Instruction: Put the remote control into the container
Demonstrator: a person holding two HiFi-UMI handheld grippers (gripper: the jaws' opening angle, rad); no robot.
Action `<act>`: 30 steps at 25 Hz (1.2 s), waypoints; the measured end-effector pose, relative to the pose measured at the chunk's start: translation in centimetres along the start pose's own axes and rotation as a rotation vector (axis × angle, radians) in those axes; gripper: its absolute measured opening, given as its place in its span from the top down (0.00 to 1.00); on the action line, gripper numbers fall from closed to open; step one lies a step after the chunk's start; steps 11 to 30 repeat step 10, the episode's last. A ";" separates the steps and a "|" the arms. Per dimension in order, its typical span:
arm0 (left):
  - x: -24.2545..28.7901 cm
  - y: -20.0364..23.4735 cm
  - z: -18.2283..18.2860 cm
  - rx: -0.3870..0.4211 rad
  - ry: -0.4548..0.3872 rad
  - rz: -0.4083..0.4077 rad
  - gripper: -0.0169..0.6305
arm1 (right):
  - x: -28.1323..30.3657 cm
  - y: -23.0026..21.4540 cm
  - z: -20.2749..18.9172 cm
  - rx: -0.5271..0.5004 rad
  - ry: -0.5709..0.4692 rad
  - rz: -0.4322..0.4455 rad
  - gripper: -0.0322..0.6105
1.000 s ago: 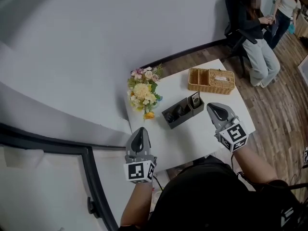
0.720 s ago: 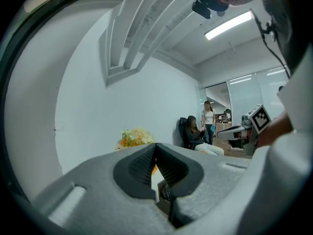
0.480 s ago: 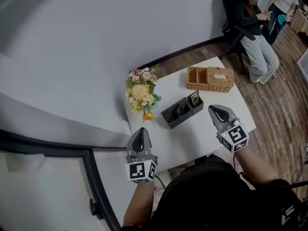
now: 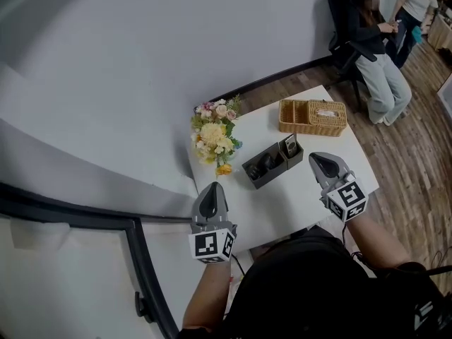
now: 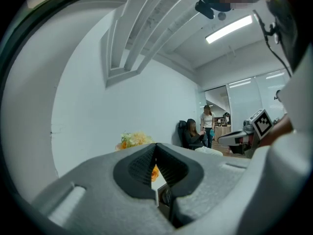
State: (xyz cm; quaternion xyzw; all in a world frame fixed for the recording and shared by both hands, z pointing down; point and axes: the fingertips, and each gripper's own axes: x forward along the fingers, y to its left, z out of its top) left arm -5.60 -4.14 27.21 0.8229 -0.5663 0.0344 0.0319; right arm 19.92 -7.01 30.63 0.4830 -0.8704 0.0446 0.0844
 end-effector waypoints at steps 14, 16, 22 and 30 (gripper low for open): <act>-0.6 -1.5 1.0 0.016 -0.021 -0.098 0.97 | -3.5 2.8 0.6 -0.027 0.006 -0.043 0.95; -0.6 -1.5 1.0 0.016 -0.021 -0.098 0.97 | -3.5 2.8 0.6 -0.027 0.006 -0.043 0.95; -0.6 -1.5 1.0 0.016 -0.021 -0.098 0.97 | -3.5 2.8 0.6 -0.027 0.006 -0.043 0.95; -0.6 -1.5 1.0 0.016 -0.021 -0.098 0.97 | -3.5 2.8 0.6 -0.027 0.006 -0.043 0.95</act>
